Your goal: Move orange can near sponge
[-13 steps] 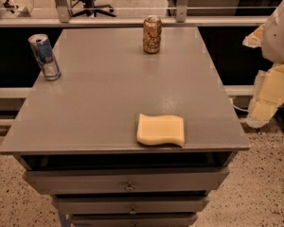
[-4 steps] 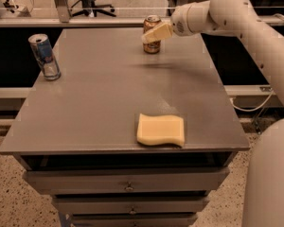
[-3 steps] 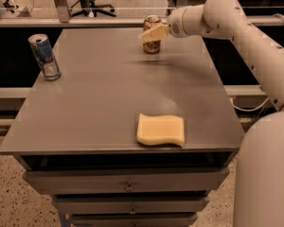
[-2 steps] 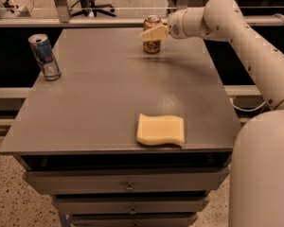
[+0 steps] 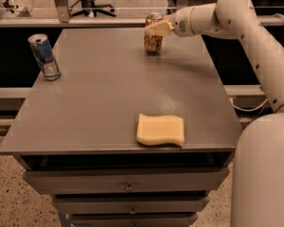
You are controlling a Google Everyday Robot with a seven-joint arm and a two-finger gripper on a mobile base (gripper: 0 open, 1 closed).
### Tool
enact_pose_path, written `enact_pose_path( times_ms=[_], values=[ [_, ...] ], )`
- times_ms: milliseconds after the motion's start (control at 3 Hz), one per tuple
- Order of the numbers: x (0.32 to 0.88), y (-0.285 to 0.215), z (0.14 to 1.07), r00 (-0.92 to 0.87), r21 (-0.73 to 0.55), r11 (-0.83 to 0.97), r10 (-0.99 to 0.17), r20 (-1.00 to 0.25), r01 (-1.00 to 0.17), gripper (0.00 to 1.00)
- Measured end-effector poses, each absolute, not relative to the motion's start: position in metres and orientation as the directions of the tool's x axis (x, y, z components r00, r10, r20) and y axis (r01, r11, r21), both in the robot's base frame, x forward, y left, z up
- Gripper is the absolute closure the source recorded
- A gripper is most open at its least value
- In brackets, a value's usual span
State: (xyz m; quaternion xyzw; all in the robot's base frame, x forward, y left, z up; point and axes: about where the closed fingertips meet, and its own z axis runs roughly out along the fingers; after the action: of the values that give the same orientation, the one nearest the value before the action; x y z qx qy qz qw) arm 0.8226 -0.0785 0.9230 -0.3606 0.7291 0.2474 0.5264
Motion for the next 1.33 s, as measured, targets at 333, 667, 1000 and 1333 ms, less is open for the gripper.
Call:
enact_pose_path(
  times_ms=[333,667,1000,1333],
  values=[
    [0.776,-0.082,0.936,-0.156,-0.020,0.511,-0.299,-0.942,-0.860,0.95],
    [0.717,-0.100,0.938,-0.129,-0.031,0.405,-0.359,-0.924,-0.914,1.00],
    [0.655,-0.117,0.939,-0.100,-0.033,0.324,-0.385,-0.918,-0.946,1.00],
    [0.604,-0.132,0.932,-0.088,-0.029,0.275,-0.404,-0.910,-0.961,1.00]
  ],
)
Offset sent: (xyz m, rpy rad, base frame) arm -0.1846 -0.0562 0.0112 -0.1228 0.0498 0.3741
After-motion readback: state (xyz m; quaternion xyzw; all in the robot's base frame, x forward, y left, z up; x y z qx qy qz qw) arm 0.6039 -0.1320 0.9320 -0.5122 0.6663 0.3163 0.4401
